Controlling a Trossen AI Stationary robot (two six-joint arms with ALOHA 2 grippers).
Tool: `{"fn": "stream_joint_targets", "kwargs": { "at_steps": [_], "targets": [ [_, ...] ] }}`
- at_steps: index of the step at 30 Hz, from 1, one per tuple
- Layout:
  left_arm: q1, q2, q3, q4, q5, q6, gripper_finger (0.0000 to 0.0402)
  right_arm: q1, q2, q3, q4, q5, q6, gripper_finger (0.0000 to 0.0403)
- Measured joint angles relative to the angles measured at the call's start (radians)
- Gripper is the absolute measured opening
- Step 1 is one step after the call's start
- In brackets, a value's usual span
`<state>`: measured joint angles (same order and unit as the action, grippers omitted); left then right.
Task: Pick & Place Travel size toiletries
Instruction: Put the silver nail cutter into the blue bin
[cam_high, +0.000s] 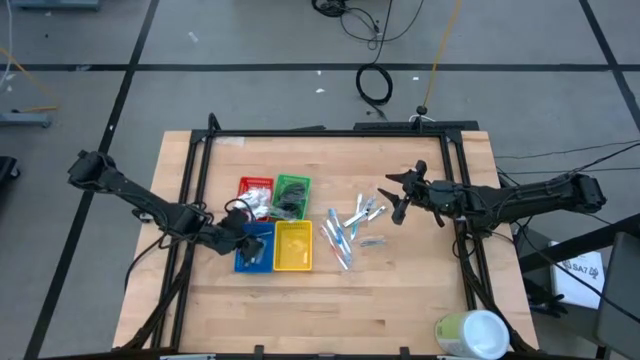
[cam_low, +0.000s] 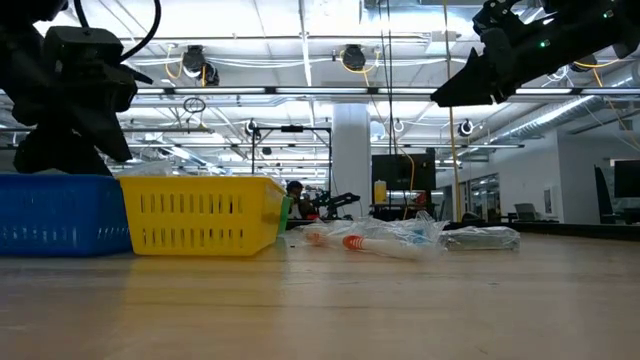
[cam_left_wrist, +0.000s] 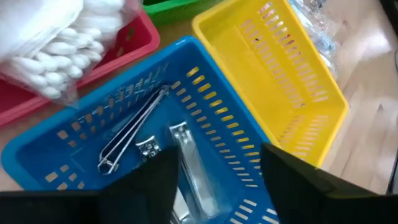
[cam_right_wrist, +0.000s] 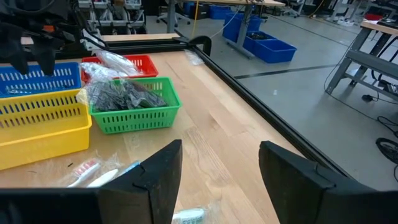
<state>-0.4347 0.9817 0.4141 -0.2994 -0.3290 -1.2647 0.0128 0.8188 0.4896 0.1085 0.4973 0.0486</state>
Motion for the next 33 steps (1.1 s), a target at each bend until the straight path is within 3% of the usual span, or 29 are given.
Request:
{"fn": "stream_joint_targets", "kwargs": {
  "at_steps": [10,15,19,21,24,33],
  "targets": [
    [0.063,-0.100,0.000,0.019,0.064,0.111,0.0298,0.000,0.000,0.000,-0.001,0.000,0.042,0.0201],
    [0.069,-0.229,0.000,0.087,-0.063,0.352,0.0311,0.001,0.001,0.000,-0.010,-0.006,0.068,0.0201],
    [0.062,-0.329,0.000,0.204,-0.096,0.613,0.0314,0.003,0.018,0.000,-0.010,-0.152,0.054,0.0201],
    [0.062,-0.369,0.000,0.247,-0.100,0.715,0.0313,0.009,0.049,0.000,-0.008,-0.232,0.029,0.0201],
    [0.062,-0.403,0.001,0.261,-0.102,0.835,0.0308,0.045,0.129,0.000,-0.009,-0.237,0.018,0.0201],
    [0.062,-0.392,0.001,0.266,-0.118,0.924,0.0304,0.156,0.431,0.000,-0.016,-0.241,0.089,0.0201]
  ]
}}
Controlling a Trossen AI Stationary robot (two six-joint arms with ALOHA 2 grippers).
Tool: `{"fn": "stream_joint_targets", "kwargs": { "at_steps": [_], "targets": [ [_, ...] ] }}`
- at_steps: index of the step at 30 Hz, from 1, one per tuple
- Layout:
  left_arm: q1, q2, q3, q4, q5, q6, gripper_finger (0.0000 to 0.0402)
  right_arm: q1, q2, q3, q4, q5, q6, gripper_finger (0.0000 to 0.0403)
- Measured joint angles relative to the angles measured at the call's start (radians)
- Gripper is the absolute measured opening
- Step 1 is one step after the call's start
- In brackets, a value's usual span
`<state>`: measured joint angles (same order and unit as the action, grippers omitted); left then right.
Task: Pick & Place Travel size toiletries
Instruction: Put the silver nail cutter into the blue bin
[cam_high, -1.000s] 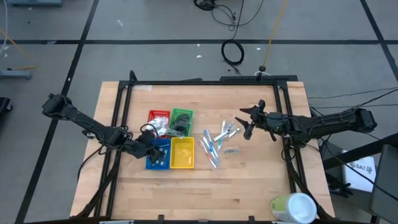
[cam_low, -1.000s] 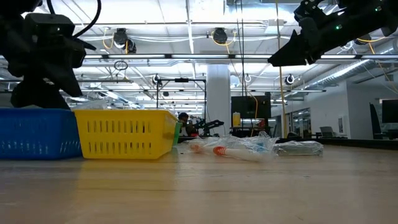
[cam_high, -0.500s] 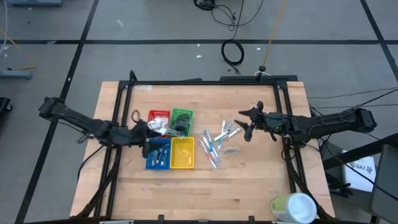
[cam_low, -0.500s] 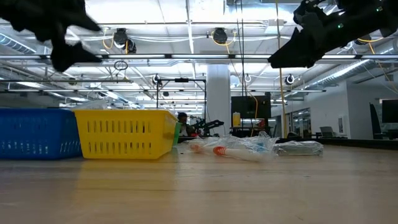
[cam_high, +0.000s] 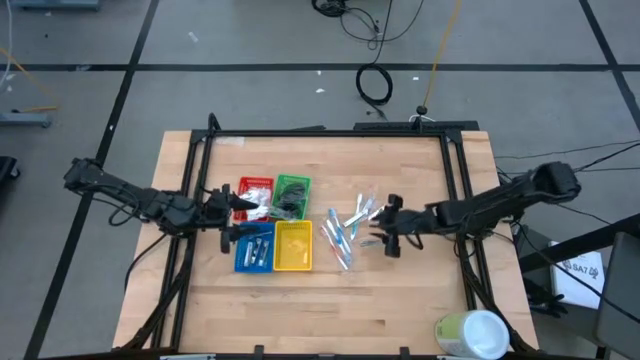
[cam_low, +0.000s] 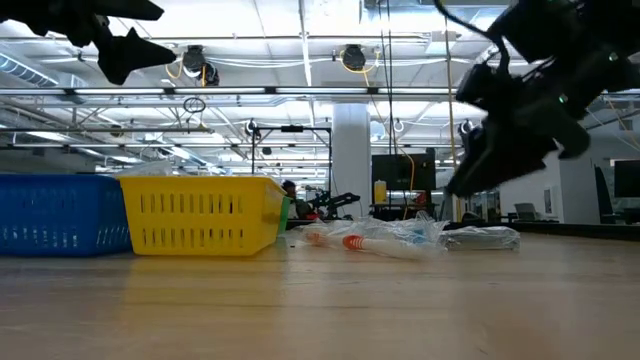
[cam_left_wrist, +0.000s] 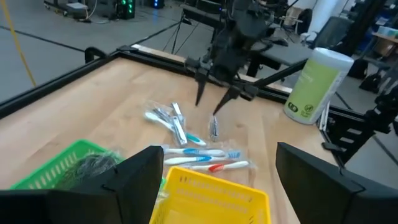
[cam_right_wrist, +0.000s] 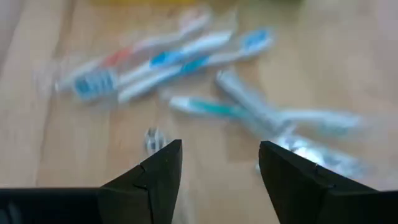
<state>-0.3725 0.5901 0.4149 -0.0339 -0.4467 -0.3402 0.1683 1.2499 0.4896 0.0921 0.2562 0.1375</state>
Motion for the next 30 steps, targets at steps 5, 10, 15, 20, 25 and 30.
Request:
{"fn": "stream_joint_targets", "kwargs": {
  "at_steps": [5,10,15,20,25,30],
  "targets": [
    [0.017,0.014,0.000,0.001,-0.010,0.002,0.0309,0.043,0.100,0.000,0.008,-0.023,0.072,0.0201],
    [0.044,0.028,0.000,-0.001,-0.010,0.001,0.0301,0.073,0.168,0.000,0.058,-0.051,0.113,0.0201],
    [0.067,0.042,0.000,-0.001,-0.010,-0.001,0.0290,0.076,0.223,0.001,0.072,-0.048,0.117,0.0199],
    [0.077,0.048,0.000,0.004,-0.010,-0.008,0.0283,0.076,0.234,0.002,0.071,-0.048,0.122,0.0165],
    [0.077,0.047,0.000,0.017,-0.010,-0.003,0.0288,0.076,0.213,0.001,0.055,-0.054,0.103,0.0091],
    [0.077,0.047,0.000,0.018,-0.010,0.001,0.0293,0.076,0.204,0.001,0.051,-0.057,0.044,0.0016]
  ]
}}
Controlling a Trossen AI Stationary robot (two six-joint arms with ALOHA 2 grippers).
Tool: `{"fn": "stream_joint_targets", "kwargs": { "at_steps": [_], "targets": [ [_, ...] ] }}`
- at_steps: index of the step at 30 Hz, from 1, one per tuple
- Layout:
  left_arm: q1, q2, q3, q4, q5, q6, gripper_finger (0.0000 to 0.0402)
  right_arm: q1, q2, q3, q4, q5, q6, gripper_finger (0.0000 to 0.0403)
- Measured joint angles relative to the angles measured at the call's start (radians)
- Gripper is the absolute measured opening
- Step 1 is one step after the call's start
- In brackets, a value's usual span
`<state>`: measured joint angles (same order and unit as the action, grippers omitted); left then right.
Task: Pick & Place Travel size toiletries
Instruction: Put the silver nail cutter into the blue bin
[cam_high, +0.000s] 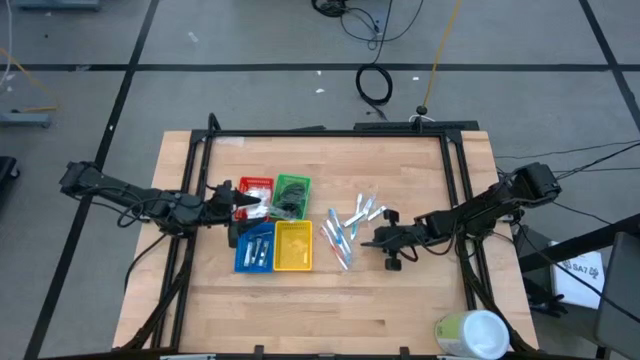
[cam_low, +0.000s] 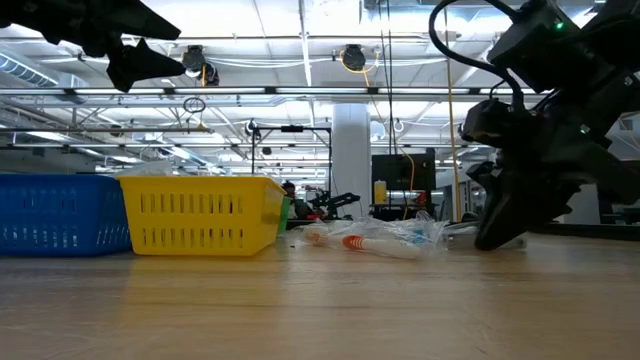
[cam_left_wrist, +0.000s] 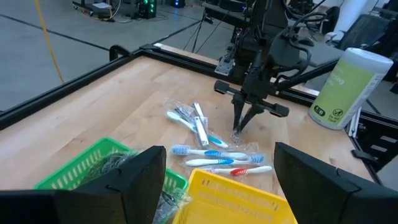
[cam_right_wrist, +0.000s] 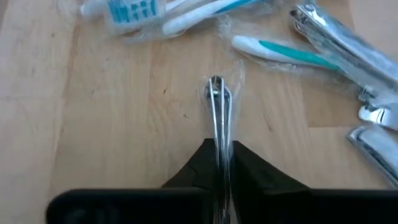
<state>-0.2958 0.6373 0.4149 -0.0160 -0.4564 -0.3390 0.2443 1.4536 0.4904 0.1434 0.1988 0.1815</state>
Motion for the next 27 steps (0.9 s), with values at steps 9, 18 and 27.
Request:
{"fn": "stream_joint_targets", "kwargs": {
  "at_steps": [9,18,27],
  "targets": [
    [0.000,0.016,0.000,0.018,-0.043,0.004,0.0278,-0.043,-0.016,-0.002,0.211,0.011,-0.150,0.0014],
    [0.018,0.153,0.000,0.223,-0.095,0.168,0.0274,-0.129,-0.084,-0.002,0.646,-0.125,-0.442,0.0014],
    [0.076,0.419,0.000,0.677,-0.091,0.468,0.0273,-0.198,-0.069,-0.001,0.977,-0.308,-0.484,0.0014]
  ]
}}
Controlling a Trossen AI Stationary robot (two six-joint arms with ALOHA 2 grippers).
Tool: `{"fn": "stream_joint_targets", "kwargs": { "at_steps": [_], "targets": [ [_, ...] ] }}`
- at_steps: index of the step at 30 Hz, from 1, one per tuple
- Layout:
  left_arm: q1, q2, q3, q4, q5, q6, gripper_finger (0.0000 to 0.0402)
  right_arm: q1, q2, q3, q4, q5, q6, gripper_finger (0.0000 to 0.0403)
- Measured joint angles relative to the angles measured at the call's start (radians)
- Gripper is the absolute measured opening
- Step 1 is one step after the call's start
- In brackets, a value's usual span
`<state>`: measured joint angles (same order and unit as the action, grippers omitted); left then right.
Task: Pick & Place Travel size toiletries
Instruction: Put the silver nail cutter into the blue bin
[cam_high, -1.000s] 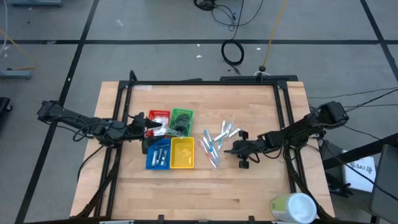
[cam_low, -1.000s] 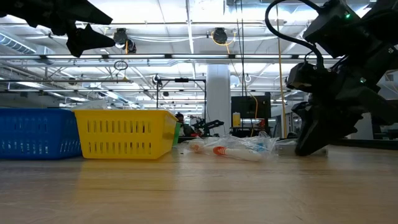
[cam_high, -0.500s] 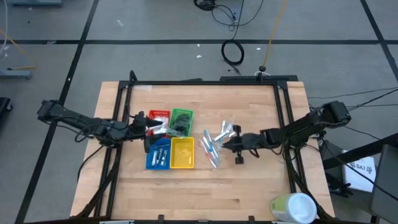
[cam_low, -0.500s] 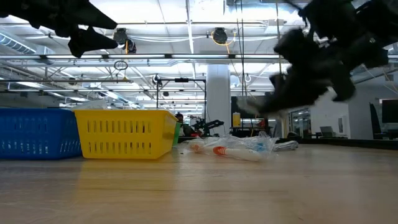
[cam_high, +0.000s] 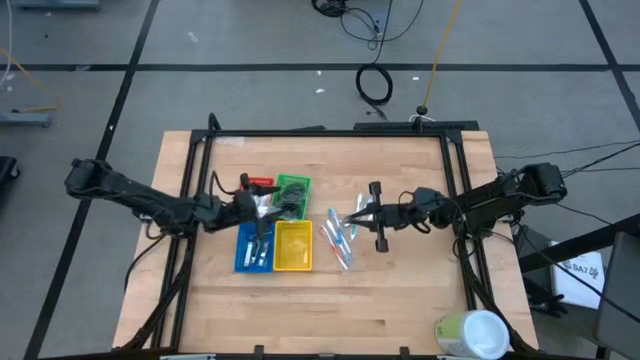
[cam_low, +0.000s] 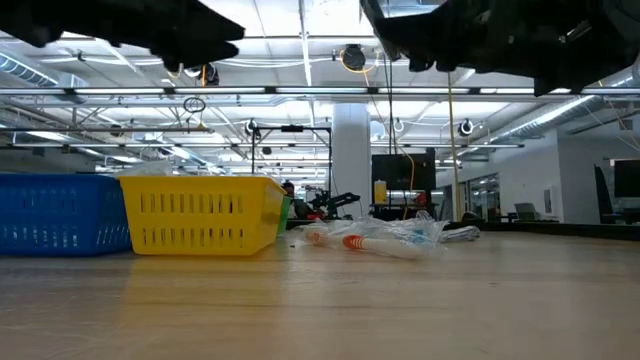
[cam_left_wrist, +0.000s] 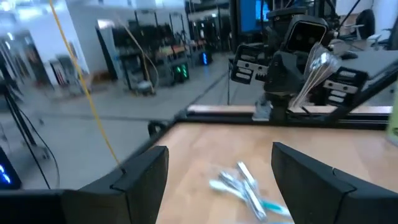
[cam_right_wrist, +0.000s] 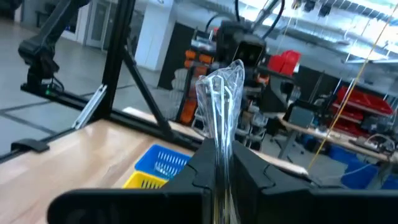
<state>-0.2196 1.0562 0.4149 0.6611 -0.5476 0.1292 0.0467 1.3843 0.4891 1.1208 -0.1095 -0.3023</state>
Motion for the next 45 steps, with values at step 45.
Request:
{"fn": "stream_joint_targets", "kwargs": {
  "at_steps": [45],
  "targets": [
    [0.114,0.517,0.217,0.455,0.409,0.098,0.0225,-0.041,0.189,0.166,0.061,0.028,0.036,0.0014]
  ]
}}
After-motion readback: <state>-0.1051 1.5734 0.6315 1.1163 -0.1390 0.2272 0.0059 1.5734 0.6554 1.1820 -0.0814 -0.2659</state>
